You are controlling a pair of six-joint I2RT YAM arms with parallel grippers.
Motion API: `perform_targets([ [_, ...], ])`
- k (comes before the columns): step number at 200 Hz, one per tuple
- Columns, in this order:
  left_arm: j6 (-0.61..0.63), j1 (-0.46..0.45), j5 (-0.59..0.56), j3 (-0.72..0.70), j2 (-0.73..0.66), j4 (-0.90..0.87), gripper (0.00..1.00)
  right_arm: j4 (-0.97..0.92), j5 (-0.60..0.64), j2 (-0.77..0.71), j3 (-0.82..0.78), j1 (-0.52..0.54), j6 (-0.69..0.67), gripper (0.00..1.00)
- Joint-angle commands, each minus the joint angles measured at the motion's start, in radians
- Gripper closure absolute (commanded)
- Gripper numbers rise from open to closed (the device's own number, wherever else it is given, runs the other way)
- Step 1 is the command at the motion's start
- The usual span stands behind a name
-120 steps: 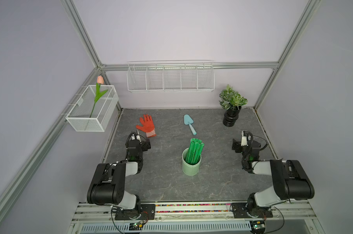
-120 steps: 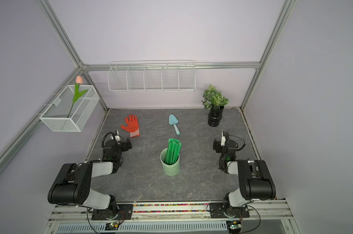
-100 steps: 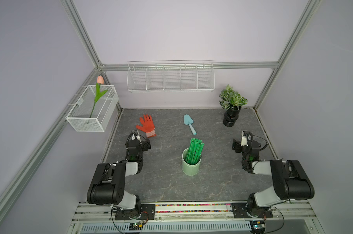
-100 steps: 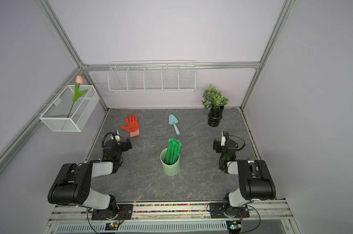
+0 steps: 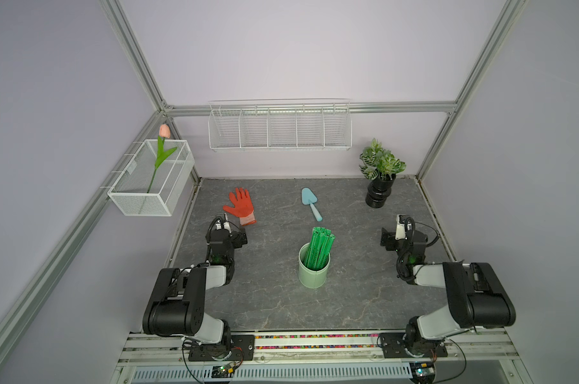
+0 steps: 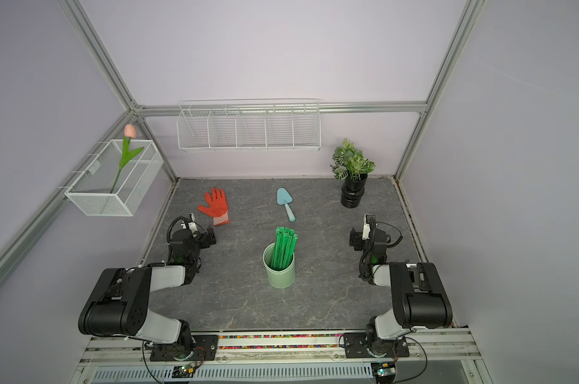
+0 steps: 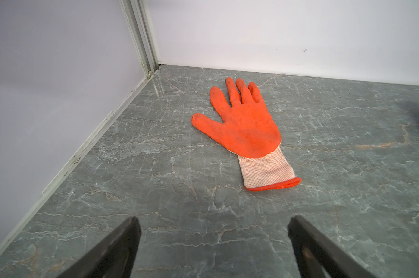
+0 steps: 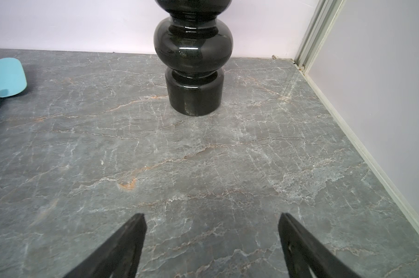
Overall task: Take the straws out of the storage container
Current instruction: Move the container to the center of the board.
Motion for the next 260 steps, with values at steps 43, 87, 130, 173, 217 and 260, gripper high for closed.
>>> perform_targets([
  [43, -0.006, 0.004, -0.06, 0.198, -0.142, -0.358, 0.01, -0.378, 0.003, -0.088, 0.198, 0.004, 0.007, 0.11],
  [87, -0.329, -0.001, -0.07, 0.517, -0.291, -0.848, 0.01, -1.13, 0.132, -0.153, 0.64, 0.005, 0.269, 0.11],
  [130, -0.602, 0.003, 0.1, 0.497, -0.456, -0.987, 0.01, -1.251, -0.015, -0.359, 0.543, 0.002, 0.439, 0.11],
  [173, -0.482, -0.18, 0.143, 0.505, -0.528, -1.09, 0.01, -1.447, 0.026, -0.547, 0.557, 0.146, 0.401, 0.11],
  [217, -0.521, -0.325, 0.136, 0.497, -0.568, -1.236, 0.01, -1.591, -0.038, -0.646, 0.568, 0.317, 0.411, 0.12],
  [260, -0.592, -0.356, 0.255, 0.405, -0.635, -1.296, 0.03, -1.647, -0.103, -0.626, 0.52, 0.46, 0.494, 0.88],
])
